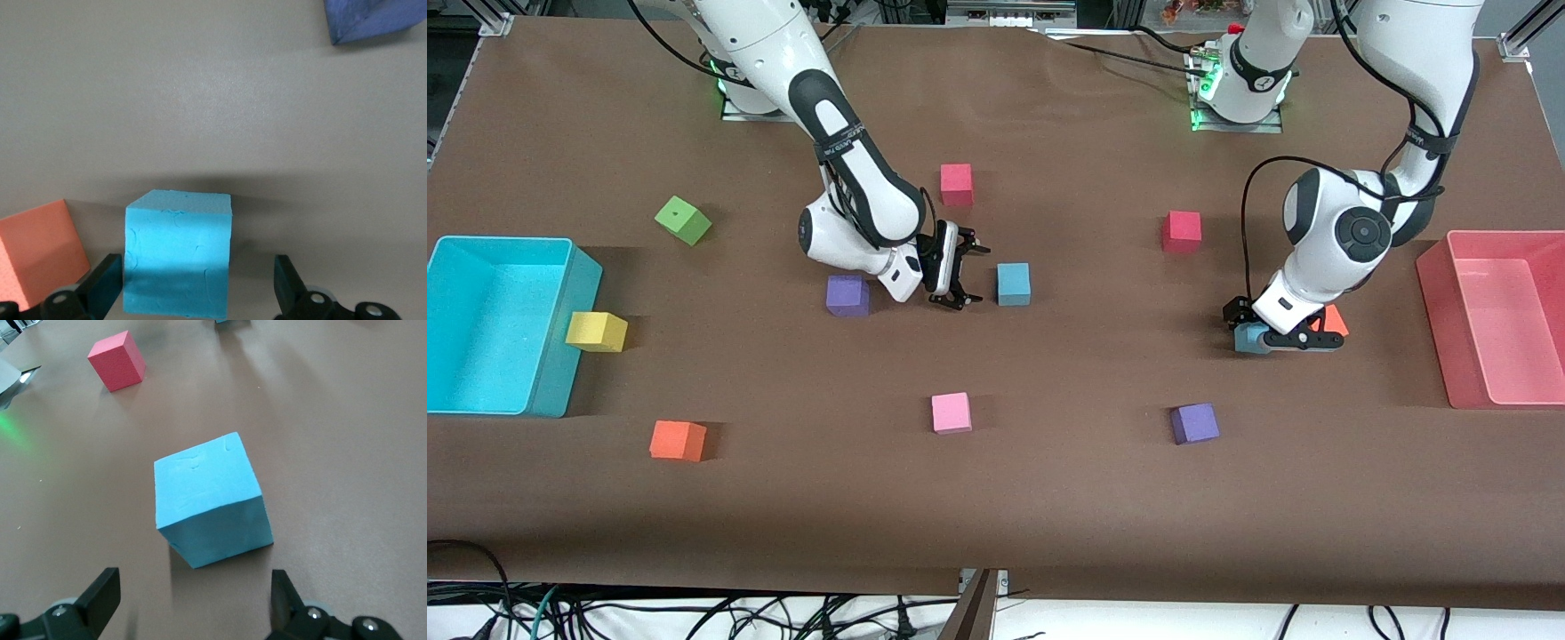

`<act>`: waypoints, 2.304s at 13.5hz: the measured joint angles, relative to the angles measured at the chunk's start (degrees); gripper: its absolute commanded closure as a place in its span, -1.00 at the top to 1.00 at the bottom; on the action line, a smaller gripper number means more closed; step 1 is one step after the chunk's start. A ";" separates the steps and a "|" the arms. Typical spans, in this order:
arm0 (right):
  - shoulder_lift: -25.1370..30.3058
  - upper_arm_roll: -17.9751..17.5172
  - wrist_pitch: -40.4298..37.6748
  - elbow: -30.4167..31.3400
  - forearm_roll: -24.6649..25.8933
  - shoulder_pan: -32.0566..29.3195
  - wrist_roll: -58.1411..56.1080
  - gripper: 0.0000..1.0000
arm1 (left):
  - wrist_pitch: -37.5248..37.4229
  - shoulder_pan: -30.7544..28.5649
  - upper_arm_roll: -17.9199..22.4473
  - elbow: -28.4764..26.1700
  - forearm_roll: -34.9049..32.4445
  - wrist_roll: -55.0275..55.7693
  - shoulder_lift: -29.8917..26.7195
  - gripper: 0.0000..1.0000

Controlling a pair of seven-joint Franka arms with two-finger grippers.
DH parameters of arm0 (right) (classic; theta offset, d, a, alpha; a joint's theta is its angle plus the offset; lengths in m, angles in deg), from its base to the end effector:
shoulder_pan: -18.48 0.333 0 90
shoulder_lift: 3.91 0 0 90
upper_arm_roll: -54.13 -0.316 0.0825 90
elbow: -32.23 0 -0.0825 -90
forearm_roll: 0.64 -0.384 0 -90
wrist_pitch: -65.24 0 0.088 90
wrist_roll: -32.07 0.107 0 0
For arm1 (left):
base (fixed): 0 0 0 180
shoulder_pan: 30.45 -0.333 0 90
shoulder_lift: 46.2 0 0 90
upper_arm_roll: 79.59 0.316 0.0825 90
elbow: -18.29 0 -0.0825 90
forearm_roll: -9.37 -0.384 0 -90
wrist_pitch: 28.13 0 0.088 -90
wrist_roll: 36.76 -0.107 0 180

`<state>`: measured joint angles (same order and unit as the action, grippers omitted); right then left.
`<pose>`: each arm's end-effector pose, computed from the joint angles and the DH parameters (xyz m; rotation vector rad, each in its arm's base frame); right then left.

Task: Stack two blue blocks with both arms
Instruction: 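Close the left gripper on the light blue block beside the orange block, then lift the second block with the left gripper and carry it to the first block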

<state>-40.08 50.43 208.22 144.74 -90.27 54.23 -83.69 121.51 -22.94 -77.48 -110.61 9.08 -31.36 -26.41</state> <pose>0.4634 0.3738 0.1365 -1.8723 -1.4384 -0.5676 0.5420 -0.0510 0.2118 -3.1281 0.0104 -0.0284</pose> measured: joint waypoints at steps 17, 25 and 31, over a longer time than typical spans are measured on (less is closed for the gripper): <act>0.07 0.00 -0.46 0.00 -0.04 0.00 -0.86 1.00 | 1.18 0.12 0.87 1.67 0.00 -1.41 1.60 -1.00; 0.11 -0.01 -0.48 -0.03 -0.06 -0.01 -0.99 1.00 | -20.68 6.82 -4.62 13.16 4.00 11.35 -5.14 -1.00; 0.11 -0.01 -0.49 -0.04 -0.07 -0.02 -1.04 1.00 | -28.34 21.31 -7.40 25.85 9.16 33.84 -0.61 -1.00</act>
<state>-39.97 50.42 207.74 144.70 -90.34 54.21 -84.73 93.17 -1.63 -84.88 -84.76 18.24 2.48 -27.02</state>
